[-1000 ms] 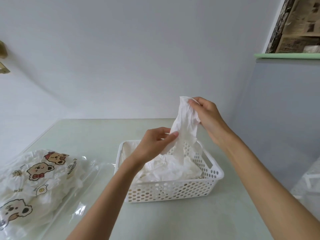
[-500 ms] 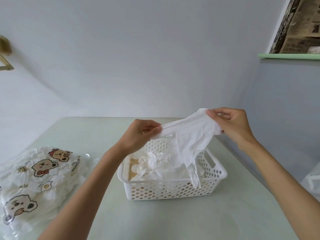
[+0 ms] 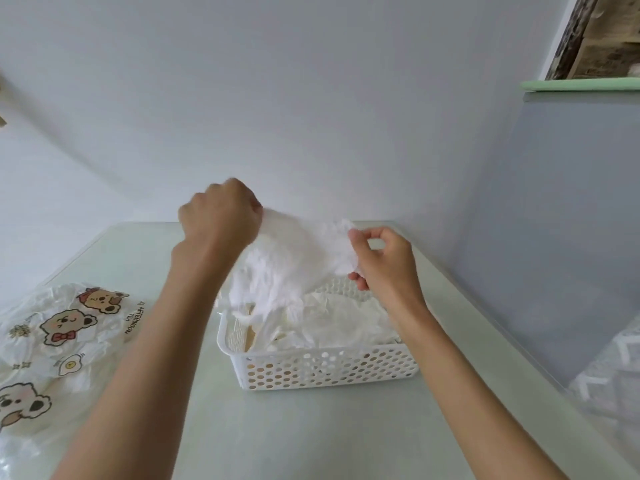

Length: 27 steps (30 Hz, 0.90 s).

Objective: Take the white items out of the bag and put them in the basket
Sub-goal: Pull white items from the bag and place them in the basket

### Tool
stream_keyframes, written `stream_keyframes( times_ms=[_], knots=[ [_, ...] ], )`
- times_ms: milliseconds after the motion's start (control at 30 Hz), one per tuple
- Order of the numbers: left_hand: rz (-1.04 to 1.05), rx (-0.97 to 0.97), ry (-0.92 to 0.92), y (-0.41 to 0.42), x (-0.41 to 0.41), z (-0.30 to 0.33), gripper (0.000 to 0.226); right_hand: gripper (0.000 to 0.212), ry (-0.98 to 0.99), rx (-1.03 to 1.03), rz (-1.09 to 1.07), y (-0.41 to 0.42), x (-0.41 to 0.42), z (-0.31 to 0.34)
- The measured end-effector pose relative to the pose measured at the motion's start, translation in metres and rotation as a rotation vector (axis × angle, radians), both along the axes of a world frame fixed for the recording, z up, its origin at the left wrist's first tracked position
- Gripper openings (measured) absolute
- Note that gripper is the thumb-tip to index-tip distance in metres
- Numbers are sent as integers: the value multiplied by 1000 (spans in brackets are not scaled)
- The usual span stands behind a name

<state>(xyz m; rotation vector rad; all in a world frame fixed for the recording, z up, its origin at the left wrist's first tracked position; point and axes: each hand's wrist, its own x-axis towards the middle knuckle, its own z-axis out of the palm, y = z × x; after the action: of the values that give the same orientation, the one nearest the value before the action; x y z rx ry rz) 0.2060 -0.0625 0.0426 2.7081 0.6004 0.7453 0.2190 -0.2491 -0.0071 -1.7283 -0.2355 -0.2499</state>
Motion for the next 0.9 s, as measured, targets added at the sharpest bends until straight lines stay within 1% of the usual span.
stream_keyframes(
  times_ms=[67,100,167,300,400,467,533,633,700,733,833,900],
  knots=[
    [-56,75,261,-12,22,-20,29,16,145,-85,-27,-10,11,-18],
    [-89,93,358,-18,33,-32,30,16,178,-183,-45,-16,17,-27],
    [-138,119,454,-28,49,-54,30,16,184,-447,-55,-28,25,-39],
    [-222,170,427,-41,63,-81,29,14,97,-946,-47,-37,33,-44],
    [-298,177,375,-46,64,-96,25,28,-7,-1174,-97,-36,37,-43],
    [-358,110,352,-45,65,-103,23,35,-43,-1259,-122,-37,38,-44],
    [-436,6,377,-40,62,-106,24,40,-46,-1343,-125,-36,39,-48],
    [-580,-130,358,-32,51,-99,39,44,-35,-1456,-102,-36,41,-54],
    [-662,-114,331,-29,40,-89,43,41,-42,-1501,-72,-36,42,-56],
    [-705,-73,373,-29,35,-84,40,40,-50,-1518,-54,-36,43,-55],
    [-837,36,613,-34,24,-81,23,42,-73,-1542,33,-35,44,-51],
    [-857,78,732,-36,23,-86,12,38,-90,-1539,84,-36,45,-48]
  ],
)
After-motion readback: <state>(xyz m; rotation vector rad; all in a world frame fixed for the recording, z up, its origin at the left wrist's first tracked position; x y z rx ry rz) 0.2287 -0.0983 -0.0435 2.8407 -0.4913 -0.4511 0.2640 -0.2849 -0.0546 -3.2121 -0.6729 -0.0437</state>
